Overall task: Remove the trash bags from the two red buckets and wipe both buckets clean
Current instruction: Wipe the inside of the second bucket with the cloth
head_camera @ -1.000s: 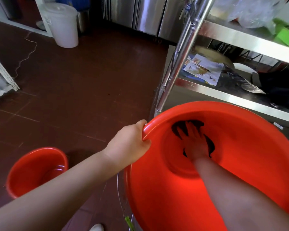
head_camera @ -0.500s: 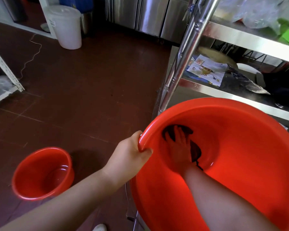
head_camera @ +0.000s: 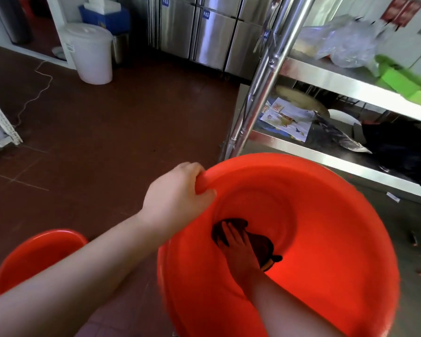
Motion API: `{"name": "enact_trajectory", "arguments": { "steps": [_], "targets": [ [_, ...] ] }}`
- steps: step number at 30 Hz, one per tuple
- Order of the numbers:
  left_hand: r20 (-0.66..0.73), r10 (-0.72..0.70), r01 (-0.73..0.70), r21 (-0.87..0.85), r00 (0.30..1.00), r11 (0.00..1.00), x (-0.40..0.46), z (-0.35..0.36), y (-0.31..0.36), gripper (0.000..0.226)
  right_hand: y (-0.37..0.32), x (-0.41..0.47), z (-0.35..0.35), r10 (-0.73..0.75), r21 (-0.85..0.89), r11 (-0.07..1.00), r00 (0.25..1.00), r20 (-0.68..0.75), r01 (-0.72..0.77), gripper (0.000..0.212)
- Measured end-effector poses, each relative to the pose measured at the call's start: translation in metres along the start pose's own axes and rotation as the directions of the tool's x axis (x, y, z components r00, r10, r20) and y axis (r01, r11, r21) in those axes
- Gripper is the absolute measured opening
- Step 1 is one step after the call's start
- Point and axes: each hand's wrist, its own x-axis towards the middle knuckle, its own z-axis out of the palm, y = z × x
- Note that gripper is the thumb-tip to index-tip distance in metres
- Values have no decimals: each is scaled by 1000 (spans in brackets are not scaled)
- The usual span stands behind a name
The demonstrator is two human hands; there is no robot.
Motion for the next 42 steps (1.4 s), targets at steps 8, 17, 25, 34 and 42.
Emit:
{"name": "enact_trajectory", "arguments": {
  "steps": [8, 17, 25, 34, 42],
  "targets": [
    [132, 4, 9, -92, 991, 996, 13, -15, -2, 21, 2, 6, -2, -145, -167, 976, 989, -27, 138, 47],
    [147, -144, 185, -331, 979, 925, -3, -5, -18, 20, 16, 57, -32, -260, -123, 960, 962, -80, 250, 42],
    [156, -259, 296, -310, 953, 904, -6, 9, -23, 10, 70, 69, -45, 143, 69, 989, 971, -193, -132, 50],
    [127, -345, 364, -453, 930, 814, -11, 25, -19, 7, 64, 21, 20, 710, 399, 647, 704, -4, -650, 63],
    [91, -368, 364, -491, 925, 792, -21, 27, -20, 5, -14, 31, 25, 816, 607, 27, 368, 446, -794, 81]
  ]
}}
